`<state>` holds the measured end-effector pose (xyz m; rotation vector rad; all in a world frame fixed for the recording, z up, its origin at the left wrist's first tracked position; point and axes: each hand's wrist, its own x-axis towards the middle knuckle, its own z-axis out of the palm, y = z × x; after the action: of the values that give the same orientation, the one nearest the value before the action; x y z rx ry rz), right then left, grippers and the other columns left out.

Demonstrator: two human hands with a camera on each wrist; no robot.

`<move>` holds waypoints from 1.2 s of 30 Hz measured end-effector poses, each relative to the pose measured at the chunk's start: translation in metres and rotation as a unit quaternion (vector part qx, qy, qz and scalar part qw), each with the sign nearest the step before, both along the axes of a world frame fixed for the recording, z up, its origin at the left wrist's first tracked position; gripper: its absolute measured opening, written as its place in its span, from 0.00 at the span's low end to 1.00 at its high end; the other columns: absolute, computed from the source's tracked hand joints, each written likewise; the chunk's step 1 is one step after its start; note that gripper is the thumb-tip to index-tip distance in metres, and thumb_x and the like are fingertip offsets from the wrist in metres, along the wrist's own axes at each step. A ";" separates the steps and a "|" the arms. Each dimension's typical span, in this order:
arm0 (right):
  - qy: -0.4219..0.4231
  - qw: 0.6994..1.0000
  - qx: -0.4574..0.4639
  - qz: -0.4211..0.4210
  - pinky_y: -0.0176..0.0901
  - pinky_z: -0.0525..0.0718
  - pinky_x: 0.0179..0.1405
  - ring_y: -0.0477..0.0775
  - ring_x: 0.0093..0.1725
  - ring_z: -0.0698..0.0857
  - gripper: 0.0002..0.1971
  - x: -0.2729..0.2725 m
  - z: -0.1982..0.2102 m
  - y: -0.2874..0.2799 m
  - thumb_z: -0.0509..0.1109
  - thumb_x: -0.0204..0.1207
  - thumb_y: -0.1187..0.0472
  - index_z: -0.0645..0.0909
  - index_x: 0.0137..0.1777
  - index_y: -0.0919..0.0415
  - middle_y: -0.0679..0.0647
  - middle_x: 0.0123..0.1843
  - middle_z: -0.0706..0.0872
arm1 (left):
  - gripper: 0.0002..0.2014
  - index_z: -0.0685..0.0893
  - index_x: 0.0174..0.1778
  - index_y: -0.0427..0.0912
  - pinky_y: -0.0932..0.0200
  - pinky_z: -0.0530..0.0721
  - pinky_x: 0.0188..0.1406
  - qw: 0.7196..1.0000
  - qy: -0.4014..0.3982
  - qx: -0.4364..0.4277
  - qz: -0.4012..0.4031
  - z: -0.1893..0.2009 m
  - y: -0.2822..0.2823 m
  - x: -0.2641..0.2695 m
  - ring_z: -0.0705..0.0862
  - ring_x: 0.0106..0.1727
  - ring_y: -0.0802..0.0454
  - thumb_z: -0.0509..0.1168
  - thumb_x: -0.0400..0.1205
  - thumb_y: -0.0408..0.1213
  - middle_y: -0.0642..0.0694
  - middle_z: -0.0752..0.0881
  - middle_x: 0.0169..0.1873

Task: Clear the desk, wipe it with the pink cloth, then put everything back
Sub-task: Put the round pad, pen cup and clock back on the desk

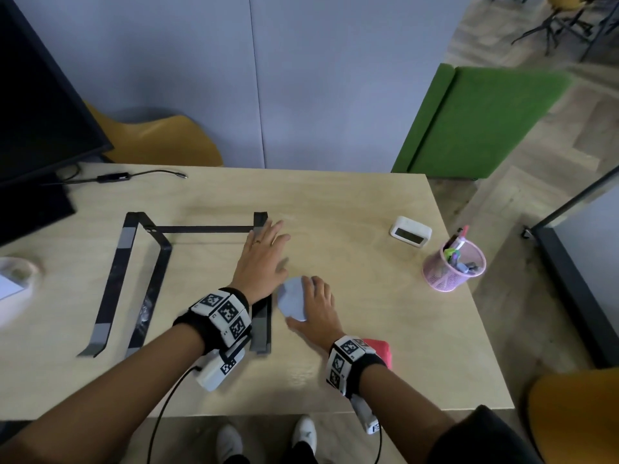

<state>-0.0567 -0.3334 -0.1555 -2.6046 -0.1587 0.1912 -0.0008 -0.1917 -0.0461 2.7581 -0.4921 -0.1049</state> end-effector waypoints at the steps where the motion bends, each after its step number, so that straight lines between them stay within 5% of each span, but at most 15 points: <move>1: 0.002 1.000 0.001 0.000 0.55 0.67 0.75 0.64 0.72 0.66 0.46 0.001 0.002 -0.004 0.73 0.62 0.46 0.59 0.77 0.62 0.60 0.73 0.67 | 0.29 0.67 0.76 0.42 0.42 0.44 0.83 1.000 0.006 0.006 -0.007 0.000 0.000 0.000 0.42 0.85 0.48 0.65 0.78 0.35 0.48 0.51 0.84; 5: -0.007 0.999 0.006 -0.032 0.53 0.58 0.80 0.61 0.78 0.61 0.46 0.008 0.013 -0.030 0.74 0.65 0.46 0.57 0.79 0.64 0.60 0.78 0.64 | 0.32 0.64 0.78 0.44 0.40 0.39 0.81 0.999 0.032 0.037 -0.019 -0.001 -0.001 -0.001 0.35 0.84 0.46 0.66 0.77 0.36 0.48 0.42 0.84; 11: 0.024 0.978 -0.006 -0.206 0.51 0.67 0.71 0.62 0.70 0.69 0.33 0.008 0.033 -0.095 0.73 0.69 0.56 0.67 0.72 0.66 0.61 0.70 0.71 | 0.31 0.61 0.79 0.43 0.36 0.40 0.81 0.995 0.055 0.080 -0.014 0.012 -0.019 0.004 0.37 0.84 0.44 0.62 0.79 0.40 0.47 0.45 0.84; 15: 0.103 0.896 0.020 -0.432 0.54 0.68 0.69 0.66 0.69 0.70 0.36 0.004 0.037 -0.145 0.77 0.67 0.55 0.66 0.70 0.71 0.66 0.69 0.72 | 0.30 0.61 0.79 0.42 0.35 0.41 0.81 0.995 0.064 0.073 -0.030 0.027 -0.039 0.014 0.38 0.84 0.44 0.63 0.80 0.40 0.46 0.47 0.84; 19: 0.043 0.805 0.131 -0.577 0.56 0.65 0.74 0.66 0.74 0.68 0.49 0.011 0.039 -0.188 0.84 0.59 0.57 0.59 0.73 0.72 0.68 0.73 0.67 | 0.30 0.61 0.79 0.42 0.36 0.42 0.81 0.995 0.064 0.055 -0.042 0.028 -0.054 0.019 0.38 0.84 0.45 0.62 0.81 0.41 0.47 0.47 0.84; 24: -0.103 0.792 0.213 -0.563 0.57 0.76 0.65 0.63 0.57 0.81 0.46 0.028 0.050 -0.218 0.82 0.51 0.44 0.67 0.70 0.54 0.55 0.62 0.80 | 0.29 0.60 0.80 0.43 0.37 0.42 0.81 0.994 0.071 0.056 -0.053 0.023 -0.064 0.016 0.38 0.85 0.46 0.60 0.83 0.41 0.48 0.47 0.84; 30: -0.134 0.790 0.237 -0.549 0.56 0.83 0.61 0.56 0.56 0.85 0.43 0.038 0.061 -0.229 0.85 0.48 0.45 0.71 0.65 0.47 0.48 0.59 0.84 | 0.29 0.59 0.80 0.44 0.39 0.44 0.82 0.994 0.084 0.062 -0.040 0.022 -0.060 0.014 0.40 0.85 0.47 0.60 0.83 0.42 0.48 0.48 0.84; 36: -0.131 0.835 0.259 -0.468 0.50 0.86 0.57 0.45 0.48 0.87 0.38 0.052 0.087 -0.196 0.82 0.46 0.46 0.71 0.59 0.40 0.42 0.52 0.85 | 0.38 0.55 0.80 0.38 0.41 0.50 0.82 0.995 0.091 -0.029 -0.028 0.025 -0.055 0.024 0.48 0.84 0.44 0.67 0.77 0.37 0.42 0.55 0.82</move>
<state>-0.0049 -0.5289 -0.0685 -1.8744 0.8477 -0.4953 0.0234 -0.2466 -0.0212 2.6473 -0.5140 -0.3460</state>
